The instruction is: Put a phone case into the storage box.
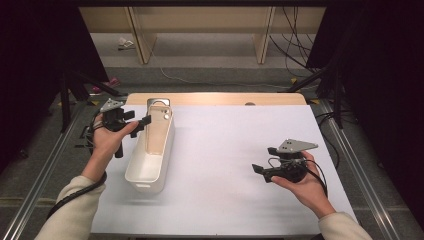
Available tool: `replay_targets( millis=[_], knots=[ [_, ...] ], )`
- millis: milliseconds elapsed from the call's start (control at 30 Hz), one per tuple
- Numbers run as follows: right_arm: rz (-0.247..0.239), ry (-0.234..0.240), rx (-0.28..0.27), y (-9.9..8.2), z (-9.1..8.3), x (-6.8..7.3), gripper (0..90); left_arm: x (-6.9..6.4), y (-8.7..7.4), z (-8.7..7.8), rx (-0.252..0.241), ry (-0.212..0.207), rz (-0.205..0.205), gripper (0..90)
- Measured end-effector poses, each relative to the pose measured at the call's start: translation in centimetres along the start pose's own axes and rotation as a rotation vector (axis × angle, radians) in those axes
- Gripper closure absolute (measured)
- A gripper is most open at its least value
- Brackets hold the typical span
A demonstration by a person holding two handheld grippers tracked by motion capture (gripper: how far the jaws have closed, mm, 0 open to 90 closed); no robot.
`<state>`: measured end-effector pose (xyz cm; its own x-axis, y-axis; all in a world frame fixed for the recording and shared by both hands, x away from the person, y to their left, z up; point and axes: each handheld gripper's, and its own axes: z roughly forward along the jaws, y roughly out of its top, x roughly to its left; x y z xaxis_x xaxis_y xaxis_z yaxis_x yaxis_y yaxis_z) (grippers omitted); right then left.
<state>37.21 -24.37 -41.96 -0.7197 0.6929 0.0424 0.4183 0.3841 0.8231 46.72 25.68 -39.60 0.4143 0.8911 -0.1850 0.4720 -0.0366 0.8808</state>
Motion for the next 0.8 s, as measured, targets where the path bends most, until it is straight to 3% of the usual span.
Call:
replay_targets(
  millis=[100,367,567,800],
  knots=[
    [-0.001,0.000,0.000,0.0,0.0,0.0,16.3,-0.3,-0.1,-0.3,0.007,0.014,0.006,15.1],
    [0.000,-0.001,0.000,0.0,0.0,0.0,16.3,-1.1,-0.8,-1.0,0.016,0.022,0.044,6.2],
    [-0.001,-0.001,0.002,0.0,0.0,0.0,16.3,-1.9,-1.3,-1.6,0.015,0.028,0.071,0.5],
    [0.000,-0.001,0.000,0.0,0.0,0.0,16.3,-2.6,-1.9,-2.2,0.011,0.018,0.088,0.0]
  ],
)
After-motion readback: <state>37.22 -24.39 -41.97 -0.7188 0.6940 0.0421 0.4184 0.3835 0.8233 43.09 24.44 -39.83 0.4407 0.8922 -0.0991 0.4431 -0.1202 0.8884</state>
